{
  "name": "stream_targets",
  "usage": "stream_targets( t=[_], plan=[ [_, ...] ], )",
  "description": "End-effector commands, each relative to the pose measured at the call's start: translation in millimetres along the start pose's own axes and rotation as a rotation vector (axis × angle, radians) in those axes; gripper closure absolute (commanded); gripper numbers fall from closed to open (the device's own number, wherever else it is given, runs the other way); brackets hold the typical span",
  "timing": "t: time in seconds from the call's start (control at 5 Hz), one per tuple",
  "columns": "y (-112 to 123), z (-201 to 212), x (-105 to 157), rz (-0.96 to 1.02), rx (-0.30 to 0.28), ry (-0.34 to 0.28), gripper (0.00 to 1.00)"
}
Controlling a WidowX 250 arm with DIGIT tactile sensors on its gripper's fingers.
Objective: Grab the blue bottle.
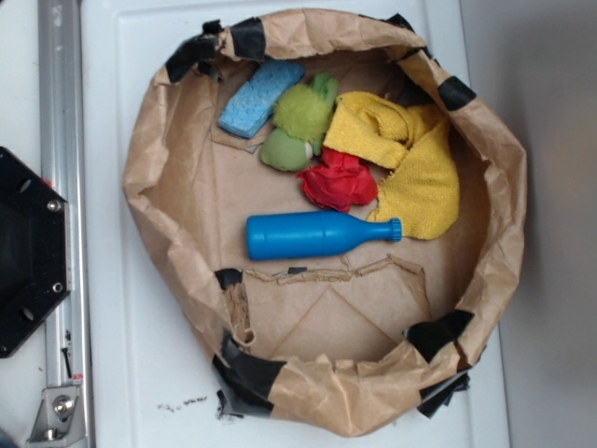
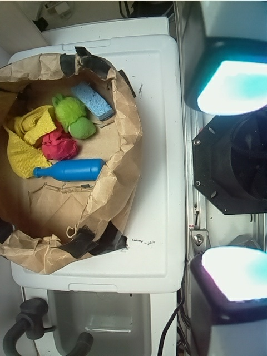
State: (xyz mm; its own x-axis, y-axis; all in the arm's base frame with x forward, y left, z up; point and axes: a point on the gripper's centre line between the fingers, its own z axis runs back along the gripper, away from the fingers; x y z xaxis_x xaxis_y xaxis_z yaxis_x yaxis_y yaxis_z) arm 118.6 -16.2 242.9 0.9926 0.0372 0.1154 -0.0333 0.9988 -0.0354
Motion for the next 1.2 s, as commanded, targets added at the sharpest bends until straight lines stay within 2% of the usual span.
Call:
stream_targets(
  t=[0.0, 0.2, 0.4, 0.6, 0.8, 1.0],
  plan=[
    [0, 0, 0, 0.0, 0.0, 0.0, 0.0],
    [4, -50, 45, 0.088, -0.046, -0.067, 0.0],
    [7, -83, 93, 0.163, -0.063, -0.133, 0.0],
    [26, -119, 124, 0.165, -0.027, -0.21, 0.0],
    [42, -156, 130, 0.151, -0.025, -0.209, 0.0],
    [24, -197, 127, -0.026, 0.001, -0.155, 0.0]
  ],
)
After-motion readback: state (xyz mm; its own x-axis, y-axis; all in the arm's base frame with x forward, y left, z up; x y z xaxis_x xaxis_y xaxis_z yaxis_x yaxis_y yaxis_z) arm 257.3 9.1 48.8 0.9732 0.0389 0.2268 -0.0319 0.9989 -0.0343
